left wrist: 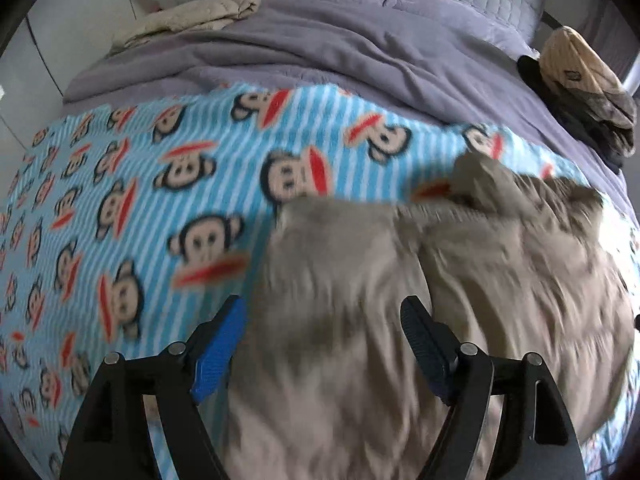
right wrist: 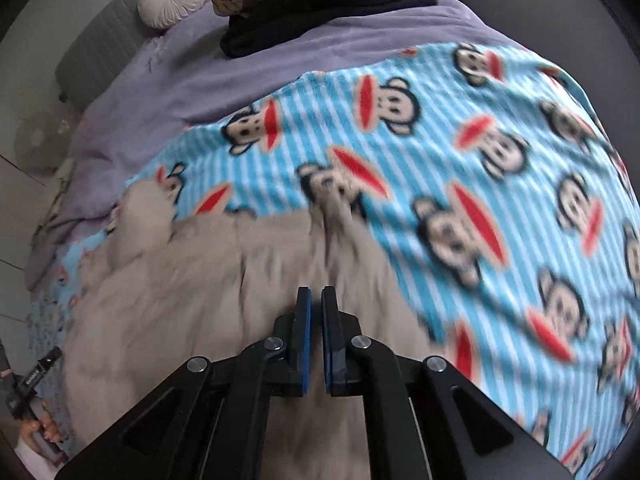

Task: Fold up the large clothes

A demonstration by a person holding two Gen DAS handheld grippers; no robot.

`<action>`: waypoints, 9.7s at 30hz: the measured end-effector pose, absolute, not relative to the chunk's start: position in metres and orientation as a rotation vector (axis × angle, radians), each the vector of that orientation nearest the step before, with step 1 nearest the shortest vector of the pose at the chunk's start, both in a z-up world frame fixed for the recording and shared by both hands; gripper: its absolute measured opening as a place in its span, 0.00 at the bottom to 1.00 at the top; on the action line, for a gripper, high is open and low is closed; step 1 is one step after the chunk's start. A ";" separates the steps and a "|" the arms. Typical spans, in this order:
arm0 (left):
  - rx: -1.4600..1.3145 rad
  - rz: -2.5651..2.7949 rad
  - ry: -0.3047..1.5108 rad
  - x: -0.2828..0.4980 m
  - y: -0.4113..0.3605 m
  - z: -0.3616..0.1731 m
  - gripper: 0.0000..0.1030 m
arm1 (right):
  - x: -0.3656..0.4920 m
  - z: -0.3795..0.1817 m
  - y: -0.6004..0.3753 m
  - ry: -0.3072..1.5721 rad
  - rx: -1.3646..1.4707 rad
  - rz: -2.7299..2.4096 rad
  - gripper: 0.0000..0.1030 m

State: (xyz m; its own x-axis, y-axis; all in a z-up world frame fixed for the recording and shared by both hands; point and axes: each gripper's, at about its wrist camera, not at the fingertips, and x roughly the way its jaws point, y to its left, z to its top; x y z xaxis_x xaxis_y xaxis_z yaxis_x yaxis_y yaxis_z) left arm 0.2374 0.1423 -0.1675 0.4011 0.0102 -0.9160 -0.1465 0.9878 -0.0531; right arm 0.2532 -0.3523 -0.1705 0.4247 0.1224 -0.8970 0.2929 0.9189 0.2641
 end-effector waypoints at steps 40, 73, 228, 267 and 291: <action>-0.360 0.001 1.321 0.101 0.111 -0.192 1.00 | 0.081 -0.223 -0.324 1.264 0.897 0.073 1.00; -0.996 -0.167 1.170 0.144 0.153 -0.270 1.00 | 0.132 -0.287 -0.320 1.166 1.275 0.242 1.00; -0.021 -0.126 1.353 -0.025 0.137 -0.135 0.90 | -0.042 -0.181 -0.111 1.378 0.464 0.057 0.85; -0.817 -0.496 1.441 0.017 0.278 -0.241 0.90 | -0.067 -0.293 -0.070 1.401 1.141 0.246 0.86; -0.699 -0.782 1.525 0.043 0.245 -0.229 0.24 | -0.003 -0.182 -0.111 1.268 0.278 0.102 0.09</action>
State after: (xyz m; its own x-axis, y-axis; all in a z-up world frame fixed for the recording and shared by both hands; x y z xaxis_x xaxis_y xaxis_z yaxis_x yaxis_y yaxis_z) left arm 0.0429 0.2447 -0.2288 -0.0946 -0.8033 -0.5880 0.0091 0.5899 -0.8074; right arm -0.0028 -0.1110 -0.1818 0.2985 0.2285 -0.9266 0.0769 0.9620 0.2620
